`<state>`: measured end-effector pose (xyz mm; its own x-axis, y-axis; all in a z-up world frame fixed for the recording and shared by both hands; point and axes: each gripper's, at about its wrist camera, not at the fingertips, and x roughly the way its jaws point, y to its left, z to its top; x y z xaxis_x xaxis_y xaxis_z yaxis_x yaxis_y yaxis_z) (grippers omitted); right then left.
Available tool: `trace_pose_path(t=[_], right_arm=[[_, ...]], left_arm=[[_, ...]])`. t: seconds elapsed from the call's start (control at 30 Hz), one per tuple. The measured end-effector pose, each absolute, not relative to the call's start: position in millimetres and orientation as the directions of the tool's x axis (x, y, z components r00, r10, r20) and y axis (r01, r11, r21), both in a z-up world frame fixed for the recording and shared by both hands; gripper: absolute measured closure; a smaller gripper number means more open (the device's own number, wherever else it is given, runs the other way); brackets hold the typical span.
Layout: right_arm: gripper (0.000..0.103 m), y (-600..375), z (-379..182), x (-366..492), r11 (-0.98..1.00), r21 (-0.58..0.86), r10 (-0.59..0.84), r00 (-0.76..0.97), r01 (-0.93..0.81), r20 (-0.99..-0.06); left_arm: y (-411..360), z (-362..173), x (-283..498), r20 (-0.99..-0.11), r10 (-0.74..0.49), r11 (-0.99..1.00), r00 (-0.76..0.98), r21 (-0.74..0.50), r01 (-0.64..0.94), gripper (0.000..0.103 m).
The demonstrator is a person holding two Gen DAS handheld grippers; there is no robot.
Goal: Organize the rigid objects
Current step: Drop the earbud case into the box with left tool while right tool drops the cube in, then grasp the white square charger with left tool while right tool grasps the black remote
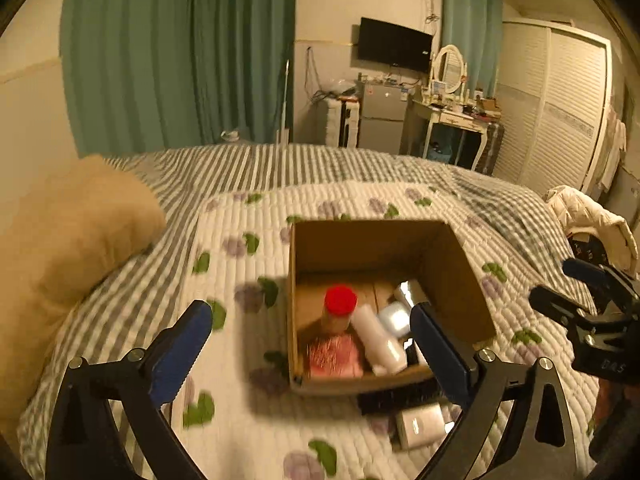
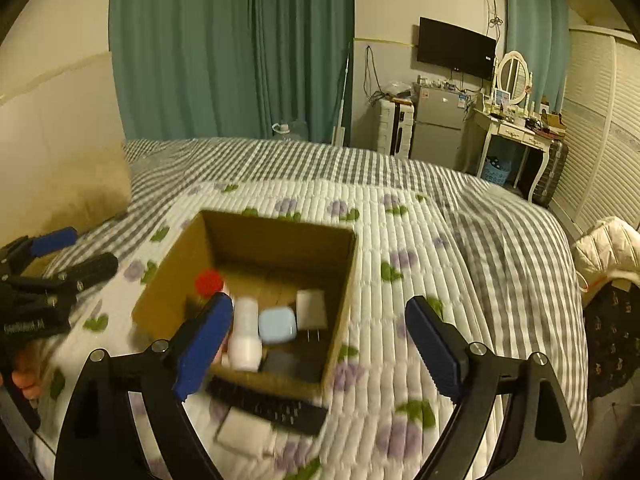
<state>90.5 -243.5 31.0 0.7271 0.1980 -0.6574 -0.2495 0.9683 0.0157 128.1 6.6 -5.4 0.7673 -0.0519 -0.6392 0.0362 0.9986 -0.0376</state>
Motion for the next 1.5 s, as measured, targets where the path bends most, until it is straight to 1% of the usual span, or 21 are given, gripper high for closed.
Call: trace_pose_path(t=[0.17,0.3,0.37,0.47,0.63,0.8,0.9,0.97,1.1,1.17,1.2,1.33,1.5], right_arm=[[0.015,-248.2,-1.6,65.3,0.96,-0.019,0.184,0.684,-0.278,-0.705],[0.015,-249.4,-33.3,58.3,0.951,-0.064,0.16,0.658,-0.302,-0.736],[0.015,-254.6,-51.3,58.8,0.95,-0.015,0.19,0.618,-0.311,-0.763],[0.015,-260.9,-65.1,62.7,0.955,0.011,0.192,0.589,-0.296,-0.785],[0.015,-267.5,-73.7,69.1,0.963,0.045,0.191,0.558,-0.265,-0.807],[0.015,-269.2,-75.8,71.1,0.966,0.054,0.189,0.549,-0.253,-0.814],[0.015,-268.0,-77.4,74.3,0.967,0.051,0.184,0.54,-0.251,-0.822],[0.015,-267.9,-78.2,75.3,0.967,0.049,0.18,0.536,-0.25,-0.825],[0.015,-267.0,-79.4,75.9,0.968,0.043,0.174,0.534,-0.248,-0.828],[0.015,-266.2,-80.7,76.9,0.967,0.04,0.171,0.528,-0.25,-0.832],[0.015,-265.9,-81.3,77.5,0.967,0.038,0.169,0.526,-0.251,-0.834],[0.015,-264.5,-82.1,79.2,0.965,0.032,0.167,0.517,-0.26,-0.84],[0.015,-261.3,-81.1,81.8,0.959,0.03,0.174,0.501,-0.283,-0.848]], left_arm=[[6.5,-37.1,114.8,-0.684,-0.015,0.999,0.729,-0.031,-0.009,0.001],[-4.9,-73.9,108.4,-0.723,-0.01,0.999,0.691,-0.037,-0.023,0.001],[-12.1,-90.2,106.7,-0.745,-0.02,0.999,0.667,-0.046,-0.021,0.001],[-32.2,-117.6,106.0,-0.787,-0.051,0.999,0.614,-0.052,0.017,0.001],[-60.9,-150.3,100.5,-0.829,-0.109,0.994,0.549,-0.094,0.056,0.001],[-80.8,-165.7,97.7,-0.847,-0.145,0.989,0.511,-0.119,0.085,0.002],[-89.7,-170.1,100.2,-0.858,-0.16,0.987,0.488,-0.127,0.101,0.005],[-92.8,-174.1,105.4,-0.863,-0.18,0.983,0.471,-0.152,0.098,0.009],[-96.9,-181.1,114.5,-0.865,-0.21,0.978,0.456,-0.188,0.093,0.022],[-100.3,-182.2,116.2,-0.864,-0.22,0.975,0.453,-0.191,0.11,0.04],[-101.7,-182.1,116.1,-0.861,-0.242,0.97,0.447,-0.208,0.125,0.047],[-99.2,-176.5,113.2,-0.861,-0.235,0.971,0.451,-0.191,0.14,0.048],[-69.9,-156.2,92.0,-0.848,-0.172,0.985,0.5,-0.139,0.103,0.049]])
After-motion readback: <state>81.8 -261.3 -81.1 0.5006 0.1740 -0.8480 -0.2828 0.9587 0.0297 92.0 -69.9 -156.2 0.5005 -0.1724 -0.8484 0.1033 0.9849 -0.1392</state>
